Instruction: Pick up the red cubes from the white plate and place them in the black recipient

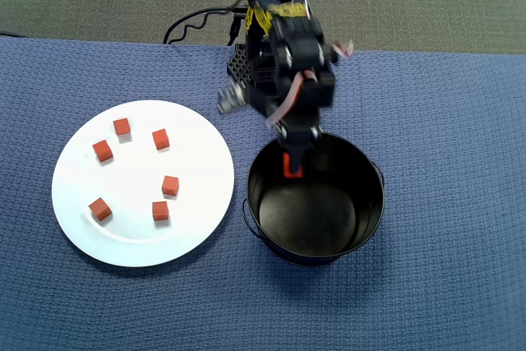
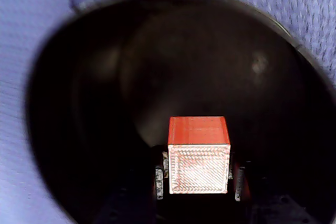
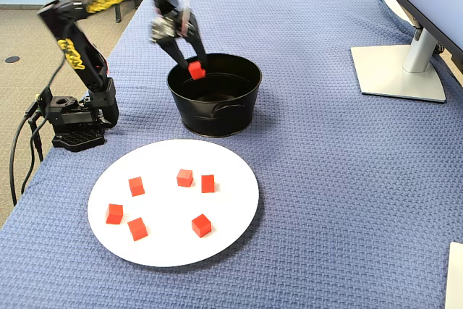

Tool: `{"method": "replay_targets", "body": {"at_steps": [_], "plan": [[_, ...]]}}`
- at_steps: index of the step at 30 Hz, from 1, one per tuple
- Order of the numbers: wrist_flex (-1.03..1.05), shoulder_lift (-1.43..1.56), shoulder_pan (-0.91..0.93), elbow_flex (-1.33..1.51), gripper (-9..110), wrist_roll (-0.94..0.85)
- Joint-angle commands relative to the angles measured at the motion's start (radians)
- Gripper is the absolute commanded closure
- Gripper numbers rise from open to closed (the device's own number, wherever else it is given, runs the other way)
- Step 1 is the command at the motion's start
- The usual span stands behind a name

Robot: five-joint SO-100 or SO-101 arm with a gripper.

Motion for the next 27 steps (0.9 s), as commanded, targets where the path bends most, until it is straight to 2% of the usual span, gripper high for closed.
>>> {"method": "replay_targets", "body": {"at_steps": [1, 2, 3, 4, 6, 11, 14, 19, 22, 27], "plan": [[-0.046, -0.044, -0.048, -0.091, 96, 0.015], [-0.048, -0.037, -0.048, -0.087, 76, -0.009], [-0.038, -0.032, -0.049, -0.094, 64, -0.043], [-0.026, -0.025, -0.049, -0.095, 58, -0.083], [-0.009, -0.008, -0.026, -0.104, 55, -0.137], [0.048, 0.009, 0.114, -0.158, 56, -0.229], [0.052, -0.002, 0.268, -0.143, 56, -0.299], [0.044, -0.172, 0.531, -0.216, 57, -0.42], [0.071, -0.265, 0.626, -0.252, 58, -0.517], [0.011, -0.333, 0.733, -0.221, 73, -0.641]]}}
